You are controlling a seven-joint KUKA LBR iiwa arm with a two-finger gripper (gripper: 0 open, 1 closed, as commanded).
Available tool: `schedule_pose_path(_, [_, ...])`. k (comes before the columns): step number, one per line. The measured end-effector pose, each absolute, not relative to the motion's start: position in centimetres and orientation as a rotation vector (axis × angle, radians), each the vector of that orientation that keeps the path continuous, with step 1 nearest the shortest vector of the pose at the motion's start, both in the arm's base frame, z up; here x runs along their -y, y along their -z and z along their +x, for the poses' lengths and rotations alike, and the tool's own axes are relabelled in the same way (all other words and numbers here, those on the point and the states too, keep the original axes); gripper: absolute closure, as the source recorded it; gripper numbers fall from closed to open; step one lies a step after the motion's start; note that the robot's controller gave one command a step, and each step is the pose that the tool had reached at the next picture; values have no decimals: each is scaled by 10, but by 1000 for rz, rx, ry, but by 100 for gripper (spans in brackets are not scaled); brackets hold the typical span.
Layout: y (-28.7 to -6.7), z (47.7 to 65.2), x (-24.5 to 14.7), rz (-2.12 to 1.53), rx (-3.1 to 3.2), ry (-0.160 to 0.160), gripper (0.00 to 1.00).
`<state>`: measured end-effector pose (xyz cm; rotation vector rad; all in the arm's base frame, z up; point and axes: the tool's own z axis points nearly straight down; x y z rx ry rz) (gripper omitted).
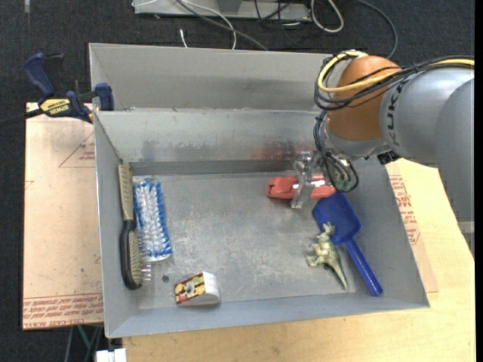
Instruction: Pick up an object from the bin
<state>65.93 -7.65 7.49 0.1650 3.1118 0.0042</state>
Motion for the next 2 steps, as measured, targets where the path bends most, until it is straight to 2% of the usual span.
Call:
schedule_pose_path(1, [-75,659,77,148,-3111,-5,100])
schedule_pose_path(2, [-101,656,76,150,-3122,-6,100])
